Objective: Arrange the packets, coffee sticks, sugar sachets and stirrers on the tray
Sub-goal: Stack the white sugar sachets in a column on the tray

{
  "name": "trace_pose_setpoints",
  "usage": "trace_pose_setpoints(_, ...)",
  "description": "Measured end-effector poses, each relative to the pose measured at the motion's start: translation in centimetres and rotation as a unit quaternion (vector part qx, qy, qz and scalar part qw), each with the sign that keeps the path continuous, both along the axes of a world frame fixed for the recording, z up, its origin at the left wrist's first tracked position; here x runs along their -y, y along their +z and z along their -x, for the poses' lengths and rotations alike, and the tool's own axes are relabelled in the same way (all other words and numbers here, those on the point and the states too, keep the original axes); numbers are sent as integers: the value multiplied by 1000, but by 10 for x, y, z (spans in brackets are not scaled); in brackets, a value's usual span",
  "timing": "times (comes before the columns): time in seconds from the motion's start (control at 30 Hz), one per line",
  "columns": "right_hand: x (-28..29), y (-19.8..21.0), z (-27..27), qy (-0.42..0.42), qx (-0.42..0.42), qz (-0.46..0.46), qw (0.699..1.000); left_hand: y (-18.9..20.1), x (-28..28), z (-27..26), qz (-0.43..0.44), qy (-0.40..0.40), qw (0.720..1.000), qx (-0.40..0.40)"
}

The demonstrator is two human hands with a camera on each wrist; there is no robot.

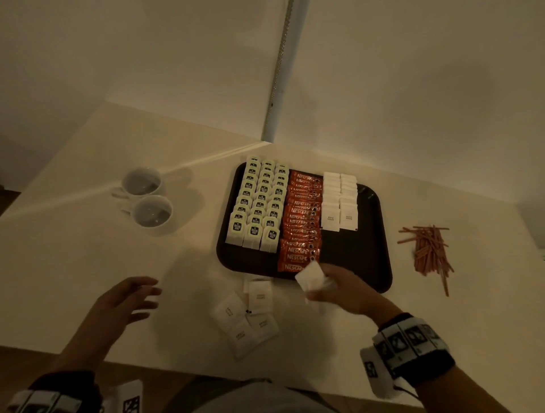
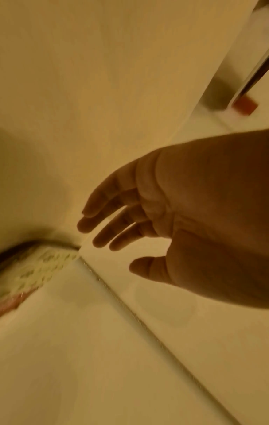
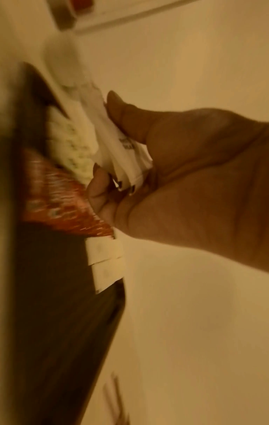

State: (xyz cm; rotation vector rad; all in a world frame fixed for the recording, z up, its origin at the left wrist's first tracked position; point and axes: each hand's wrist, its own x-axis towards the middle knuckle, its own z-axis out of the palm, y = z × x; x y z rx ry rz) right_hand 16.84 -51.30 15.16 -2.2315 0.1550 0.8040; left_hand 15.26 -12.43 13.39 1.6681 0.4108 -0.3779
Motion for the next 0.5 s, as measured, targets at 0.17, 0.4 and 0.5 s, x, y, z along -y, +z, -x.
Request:
trace_pose_setpoints(0.17,-9,68,-48,17,97,-76,992,48,78,-59,78,-137,987,41)
trace_pose_setpoints(0.4,-31,120,-88,111,153,-71,979,102,195,-113,341,-221,908,-104)
trace_pose_setpoints(0.5,-29,121,-101,87,203,-46,974,110,215,-125,381,-182,899,-114)
